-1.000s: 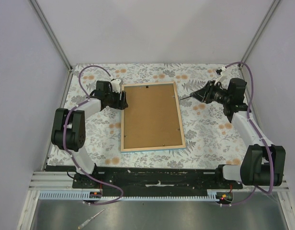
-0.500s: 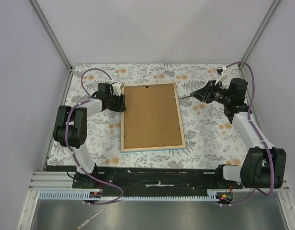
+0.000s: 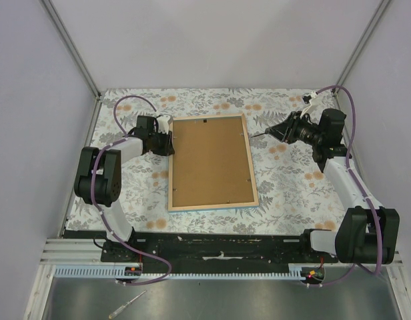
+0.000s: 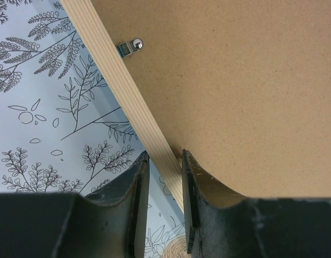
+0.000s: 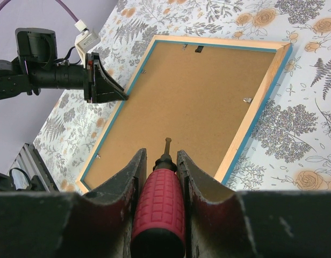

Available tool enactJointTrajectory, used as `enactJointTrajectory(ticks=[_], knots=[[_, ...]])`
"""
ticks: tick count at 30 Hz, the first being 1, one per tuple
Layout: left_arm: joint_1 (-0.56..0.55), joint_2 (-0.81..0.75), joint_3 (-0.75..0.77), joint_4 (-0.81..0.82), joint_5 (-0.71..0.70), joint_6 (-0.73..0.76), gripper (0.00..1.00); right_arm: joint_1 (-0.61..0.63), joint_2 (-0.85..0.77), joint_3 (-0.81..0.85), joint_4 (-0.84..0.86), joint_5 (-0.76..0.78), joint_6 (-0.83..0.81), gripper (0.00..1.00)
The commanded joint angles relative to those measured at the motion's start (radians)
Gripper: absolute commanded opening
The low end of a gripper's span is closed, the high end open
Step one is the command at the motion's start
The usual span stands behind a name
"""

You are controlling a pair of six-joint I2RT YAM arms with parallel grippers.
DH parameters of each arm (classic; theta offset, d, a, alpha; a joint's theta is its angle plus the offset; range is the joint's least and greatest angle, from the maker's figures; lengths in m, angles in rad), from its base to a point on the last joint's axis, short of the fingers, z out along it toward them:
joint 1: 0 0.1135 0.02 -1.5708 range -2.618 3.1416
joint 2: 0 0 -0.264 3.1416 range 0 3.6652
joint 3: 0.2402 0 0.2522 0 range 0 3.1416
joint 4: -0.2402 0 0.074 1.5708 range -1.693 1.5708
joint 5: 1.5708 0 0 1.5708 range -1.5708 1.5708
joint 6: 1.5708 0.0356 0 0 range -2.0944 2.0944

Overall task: Take the photo out of the frame
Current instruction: Adjust the photo frame at the center of the board.

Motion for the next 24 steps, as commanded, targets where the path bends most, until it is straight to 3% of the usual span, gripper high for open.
enactJointTrajectory(ticks=[1,6,12,18,24], knots=[[0.005,-0.040,0.011,-0.067,0.052,0.057,0.30,-0.003,-0.027,0.042,0.022,-0.018,0.005,0.00],[0.003,-0.073,-0.008,-0.124,0.092,0.093,0.22,-0.003,-0.029,0.042,0.022,-0.026,0.008,0.00],[-0.006,-0.139,-0.072,-0.137,0.153,0.140,0.21,-0.003,-0.026,0.047,0.009,-0.011,0.004,0.00],[-0.007,-0.190,-0.106,-0.159,0.172,0.151,0.21,0.000,-0.001,0.093,-0.071,0.012,-0.049,0.00],[-0.006,-0.202,-0.097,-0.194,0.141,0.133,0.30,0.040,0.068,0.223,-0.288,0.107,-0.205,0.00]])
